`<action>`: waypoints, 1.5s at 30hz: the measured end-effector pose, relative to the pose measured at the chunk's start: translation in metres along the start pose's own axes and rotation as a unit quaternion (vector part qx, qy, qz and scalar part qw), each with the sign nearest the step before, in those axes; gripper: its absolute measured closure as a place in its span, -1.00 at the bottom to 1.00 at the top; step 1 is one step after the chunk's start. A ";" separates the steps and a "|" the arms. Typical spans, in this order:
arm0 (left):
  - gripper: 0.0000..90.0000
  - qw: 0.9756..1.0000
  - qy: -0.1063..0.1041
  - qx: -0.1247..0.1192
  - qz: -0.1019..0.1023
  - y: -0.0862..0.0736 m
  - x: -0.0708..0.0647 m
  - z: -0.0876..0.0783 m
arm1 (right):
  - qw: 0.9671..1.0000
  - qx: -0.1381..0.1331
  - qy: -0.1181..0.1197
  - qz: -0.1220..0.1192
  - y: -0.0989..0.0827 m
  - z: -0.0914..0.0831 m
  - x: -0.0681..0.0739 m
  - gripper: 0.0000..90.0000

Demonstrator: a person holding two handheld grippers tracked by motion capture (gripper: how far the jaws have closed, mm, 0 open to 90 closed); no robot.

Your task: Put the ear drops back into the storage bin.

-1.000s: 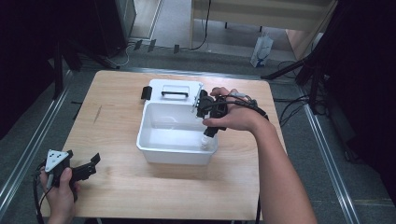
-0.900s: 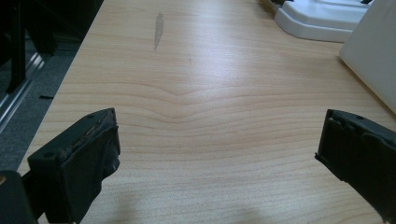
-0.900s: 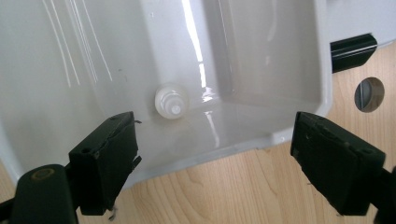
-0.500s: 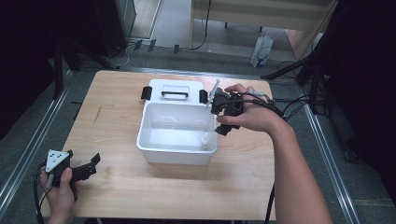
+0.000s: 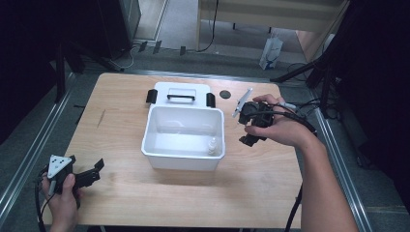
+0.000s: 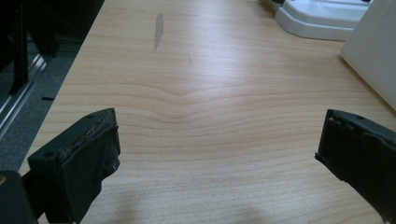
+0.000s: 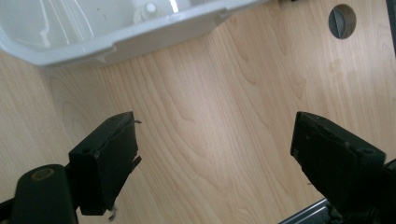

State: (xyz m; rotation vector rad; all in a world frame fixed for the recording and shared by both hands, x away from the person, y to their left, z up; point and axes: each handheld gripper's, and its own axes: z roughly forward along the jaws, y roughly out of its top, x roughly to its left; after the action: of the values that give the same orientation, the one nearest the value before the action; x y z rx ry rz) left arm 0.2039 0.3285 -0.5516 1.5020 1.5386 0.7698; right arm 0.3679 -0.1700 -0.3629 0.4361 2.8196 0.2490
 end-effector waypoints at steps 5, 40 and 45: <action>-1.00 1.000 0.000 -0.001 0.000 0.000 0.000 0.000 | 1.000 0.003 0.000 0.018 -0.017 0.004 0.000 -0.67; -1.00 1.000 0.002 0.000 0.003 0.000 -0.001 0.000 | 0.965 -0.138 -0.041 0.221 -0.149 0.063 0.039 -0.65; -1.00 1.000 0.002 0.000 0.003 0.000 -0.001 0.000 | 0.950 -0.170 -0.062 0.253 -0.163 0.068 0.047 -0.65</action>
State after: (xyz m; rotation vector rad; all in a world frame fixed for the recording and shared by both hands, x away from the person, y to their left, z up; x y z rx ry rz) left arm 0.2036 0.3274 -0.5515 1.5062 1.5367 0.7773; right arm 0.3011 -0.2992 -0.4732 1.0407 2.4242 0.7661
